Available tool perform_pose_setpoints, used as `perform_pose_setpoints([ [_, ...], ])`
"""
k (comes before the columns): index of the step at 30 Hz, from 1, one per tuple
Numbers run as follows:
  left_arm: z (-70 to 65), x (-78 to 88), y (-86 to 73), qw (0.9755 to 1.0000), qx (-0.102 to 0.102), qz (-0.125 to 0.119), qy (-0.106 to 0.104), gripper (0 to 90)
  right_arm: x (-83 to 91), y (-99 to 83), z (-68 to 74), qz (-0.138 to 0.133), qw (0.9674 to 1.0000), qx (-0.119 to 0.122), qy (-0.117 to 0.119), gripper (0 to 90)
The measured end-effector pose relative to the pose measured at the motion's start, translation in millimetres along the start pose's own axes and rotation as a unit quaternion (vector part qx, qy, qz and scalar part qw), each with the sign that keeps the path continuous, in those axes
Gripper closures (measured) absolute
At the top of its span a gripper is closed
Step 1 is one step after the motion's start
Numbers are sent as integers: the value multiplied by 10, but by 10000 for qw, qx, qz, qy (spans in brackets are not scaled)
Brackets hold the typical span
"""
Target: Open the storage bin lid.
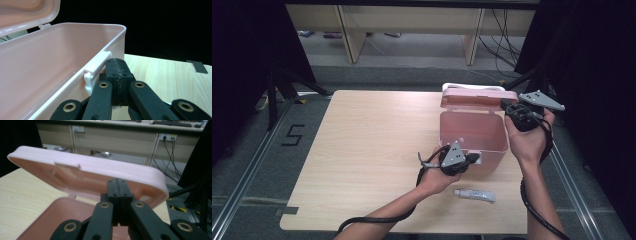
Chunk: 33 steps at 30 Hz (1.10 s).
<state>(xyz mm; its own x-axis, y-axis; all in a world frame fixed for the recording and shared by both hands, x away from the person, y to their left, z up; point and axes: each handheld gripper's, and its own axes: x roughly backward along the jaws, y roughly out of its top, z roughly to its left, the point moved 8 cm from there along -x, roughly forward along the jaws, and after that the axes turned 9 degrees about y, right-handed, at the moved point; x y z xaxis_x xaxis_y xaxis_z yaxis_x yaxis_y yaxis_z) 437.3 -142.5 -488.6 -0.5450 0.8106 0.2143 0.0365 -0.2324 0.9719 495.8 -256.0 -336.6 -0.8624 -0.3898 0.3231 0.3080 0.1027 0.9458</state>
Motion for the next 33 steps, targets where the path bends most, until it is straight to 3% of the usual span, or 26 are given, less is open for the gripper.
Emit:
perform_pose_setpoints([
  [8, 2, -1, -1, 10000, 3, 15, -16, 897, -124, 108, -52, -161, 9998, 48, -53, 900],
  [9, 2, 1, -1, 10000, -11, 30, -23, 897, -133, 107, -48, -141, 9998, -48, -90, 900],
  [13, 4, -6, 1, 10000, -55, 18, -22, 897, -186, 133, -75, -216, 9997, 86, -102, 900],
  [15, 1, -11, 5, 10000, -56, 14, -34, 897, -213, 137, -82, -232, 9996, 32, -147, 900],
  [16, -2, -11, 3, 10000, 12, 42, -12, 897, -229, 144, -92, -262, 9995, 66, -136, 900],
  [33, -2, -18, 7, 10000, 16, 35, -40, 897, -302, 130, -224, -323, 9988, -29, -363, 900],
])
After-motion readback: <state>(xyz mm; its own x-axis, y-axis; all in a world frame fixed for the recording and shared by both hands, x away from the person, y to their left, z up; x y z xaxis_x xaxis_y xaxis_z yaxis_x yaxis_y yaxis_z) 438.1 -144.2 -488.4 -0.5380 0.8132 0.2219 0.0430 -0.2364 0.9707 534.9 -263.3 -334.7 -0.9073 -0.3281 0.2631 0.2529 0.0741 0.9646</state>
